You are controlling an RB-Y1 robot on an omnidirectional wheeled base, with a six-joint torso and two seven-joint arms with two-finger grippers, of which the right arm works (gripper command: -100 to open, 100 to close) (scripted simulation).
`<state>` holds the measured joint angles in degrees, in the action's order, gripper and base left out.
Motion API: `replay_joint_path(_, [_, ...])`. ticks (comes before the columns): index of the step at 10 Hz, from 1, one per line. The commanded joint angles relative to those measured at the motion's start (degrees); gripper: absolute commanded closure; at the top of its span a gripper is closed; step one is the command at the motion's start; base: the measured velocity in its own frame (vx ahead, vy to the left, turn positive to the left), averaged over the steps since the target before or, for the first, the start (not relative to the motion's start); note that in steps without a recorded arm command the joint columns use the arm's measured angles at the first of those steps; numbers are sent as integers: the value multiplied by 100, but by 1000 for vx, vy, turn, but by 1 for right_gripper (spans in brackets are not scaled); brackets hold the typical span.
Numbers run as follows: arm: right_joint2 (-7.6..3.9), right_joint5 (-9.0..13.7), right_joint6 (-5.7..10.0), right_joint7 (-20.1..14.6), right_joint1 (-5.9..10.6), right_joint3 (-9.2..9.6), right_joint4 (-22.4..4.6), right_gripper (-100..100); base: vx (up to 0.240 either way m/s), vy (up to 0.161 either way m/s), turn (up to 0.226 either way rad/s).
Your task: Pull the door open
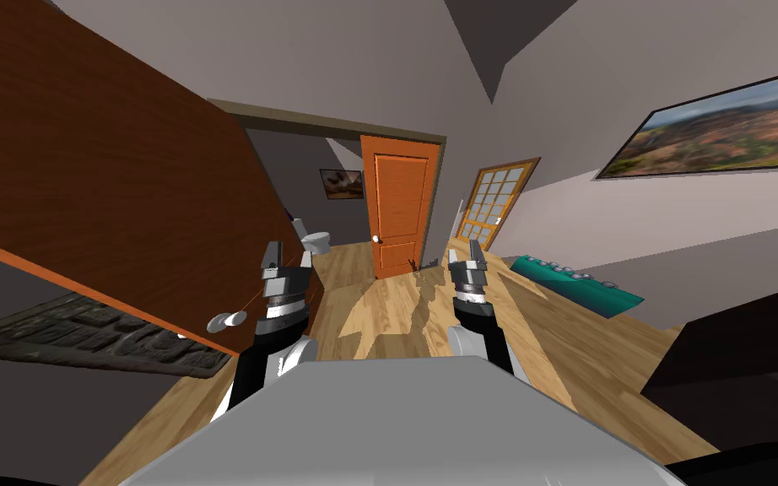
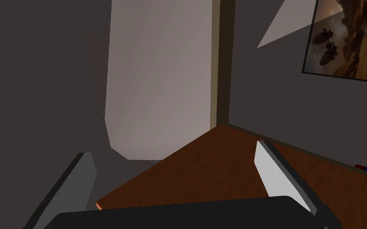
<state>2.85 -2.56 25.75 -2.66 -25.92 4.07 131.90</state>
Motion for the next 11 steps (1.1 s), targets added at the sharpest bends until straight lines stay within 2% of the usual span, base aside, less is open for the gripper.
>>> replay_joint_path(1, [-77,-51,52,129,3,-1,-124,-100,113,56,2])
replay_joint_path(5, [-211,-163,165,408,9,-2,-392,-100,158,70,-4])
replay_joint_path(11, [-452,-431,438,1081,23,-4,-1040,-100,181,104,-5])
